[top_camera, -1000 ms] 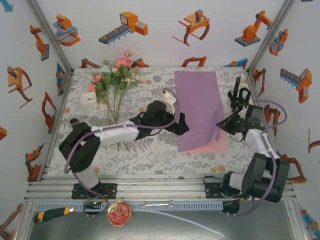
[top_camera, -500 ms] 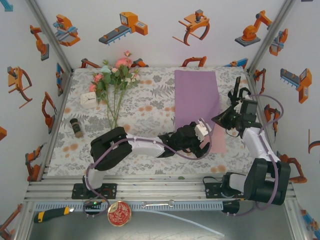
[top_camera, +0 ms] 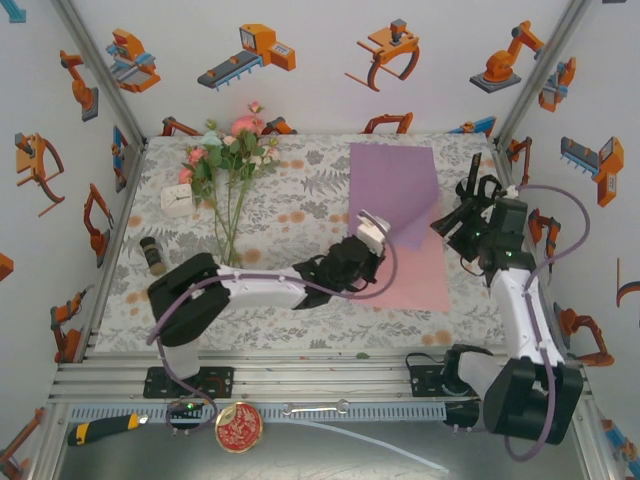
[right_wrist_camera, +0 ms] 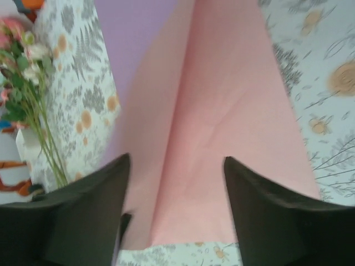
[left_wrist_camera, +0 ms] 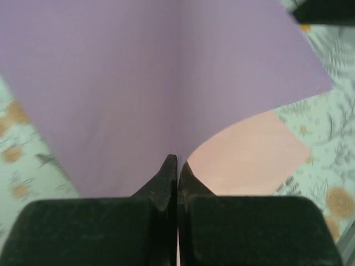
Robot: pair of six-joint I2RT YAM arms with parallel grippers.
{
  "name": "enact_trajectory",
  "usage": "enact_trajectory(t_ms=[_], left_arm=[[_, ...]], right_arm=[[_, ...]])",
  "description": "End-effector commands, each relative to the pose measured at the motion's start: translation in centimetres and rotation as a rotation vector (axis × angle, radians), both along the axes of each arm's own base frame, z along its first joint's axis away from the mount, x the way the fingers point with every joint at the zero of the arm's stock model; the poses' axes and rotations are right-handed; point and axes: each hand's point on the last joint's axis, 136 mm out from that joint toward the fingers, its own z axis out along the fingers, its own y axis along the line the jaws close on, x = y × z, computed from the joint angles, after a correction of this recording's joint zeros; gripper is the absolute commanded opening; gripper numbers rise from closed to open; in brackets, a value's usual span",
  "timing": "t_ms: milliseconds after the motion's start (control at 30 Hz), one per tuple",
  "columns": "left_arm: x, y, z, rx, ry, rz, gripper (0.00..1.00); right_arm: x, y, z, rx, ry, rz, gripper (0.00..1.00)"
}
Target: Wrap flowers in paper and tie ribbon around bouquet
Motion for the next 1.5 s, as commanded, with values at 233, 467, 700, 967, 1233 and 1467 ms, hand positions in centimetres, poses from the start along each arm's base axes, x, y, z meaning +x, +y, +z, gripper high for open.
enact_trajectory(t_ms=[233,467,700,967,1233,1467], left_arm=[[3.7,4.8,2.9,-0.290,0.141,0.179,0.00],[4.5,8.1,2.8,-0.357,0.145,0.253,0.00],[7.4,14.1,2.0,-0.352,0.164,0.407,0.00],[13.4,28.0,-2.1,-0.070,0.156,0.770,0.00],[15.0,33.1,-4.5,0.006,0.244,0.875,0.29],[12.4,33.5,-0.6,-0.050,0.257,0.840,0.57]], right_arm=[[1.5,4.8,-8.1,-0.030,0.198,0.132,0.00],[1.3,6.3,-14.6,-0.064,0.359,0.135,0.00],[-1.5,5.8,-17.4,-0.066,0.454,0.078,0.00],[-8.5,9.4,-18.1,0.093,0.417,0.036,0.00],[-11.1,11.4,-12.8,0.079,0.306,0.107,0.06],[-5.6,7.7,-5.3,-0.152,0.074,0.006,0.25]])
